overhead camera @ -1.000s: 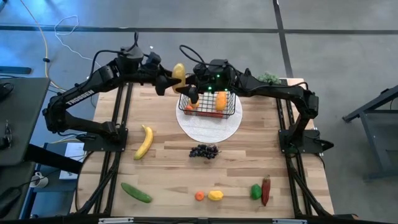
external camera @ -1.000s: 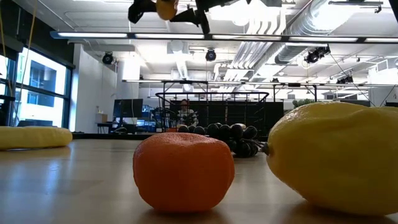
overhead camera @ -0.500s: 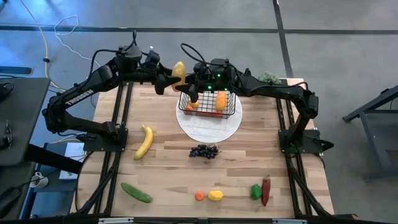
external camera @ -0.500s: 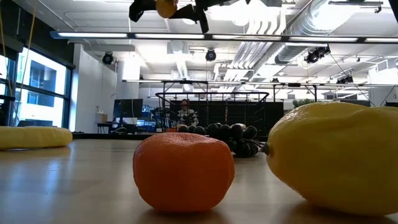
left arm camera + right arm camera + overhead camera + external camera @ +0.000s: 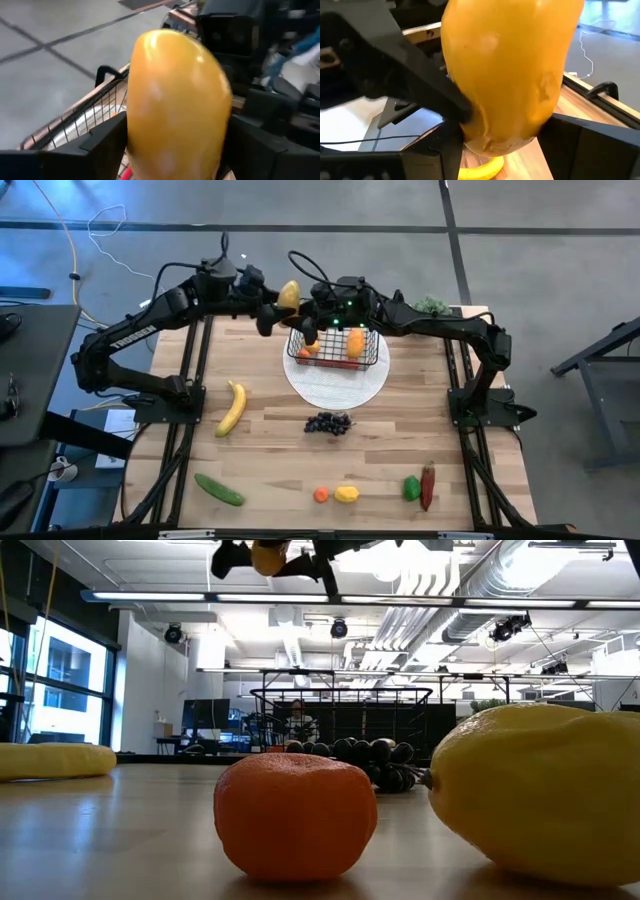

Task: Build produce basket
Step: Put the mango into mesh basket

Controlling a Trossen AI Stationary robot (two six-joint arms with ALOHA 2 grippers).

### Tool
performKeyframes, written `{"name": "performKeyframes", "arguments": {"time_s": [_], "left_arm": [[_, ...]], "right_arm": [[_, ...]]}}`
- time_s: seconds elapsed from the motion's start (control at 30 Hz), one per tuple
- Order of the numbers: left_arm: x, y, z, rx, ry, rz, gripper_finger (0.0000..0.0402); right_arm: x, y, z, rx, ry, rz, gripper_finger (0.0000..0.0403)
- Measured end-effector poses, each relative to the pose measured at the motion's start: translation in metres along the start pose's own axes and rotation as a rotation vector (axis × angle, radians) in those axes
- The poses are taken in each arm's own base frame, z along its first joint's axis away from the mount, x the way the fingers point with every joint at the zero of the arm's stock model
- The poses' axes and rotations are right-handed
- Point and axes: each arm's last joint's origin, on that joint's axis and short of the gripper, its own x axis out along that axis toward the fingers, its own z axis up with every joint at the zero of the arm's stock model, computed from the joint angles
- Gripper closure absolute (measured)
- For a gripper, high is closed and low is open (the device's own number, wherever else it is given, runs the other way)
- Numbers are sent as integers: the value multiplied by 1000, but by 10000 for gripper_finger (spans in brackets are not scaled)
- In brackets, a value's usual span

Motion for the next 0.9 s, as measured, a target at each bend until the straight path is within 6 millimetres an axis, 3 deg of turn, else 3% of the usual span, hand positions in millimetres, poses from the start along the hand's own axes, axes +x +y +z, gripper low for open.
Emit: {"name": "performKeyframes", "arguments": {"time_s": [0.27,0.6,0.9], "left_arm": [[2,6,0,53,-15,106,103],[-2,17,7,129,-74,216,102],[-6,29,10,185,-87,353,101]], "right_arm": [[-3,-18,3,64,32,-75,215],[-16,-63,1,159,166,-280,220],[-32,-89,-16,196,352,-559,220]]}}
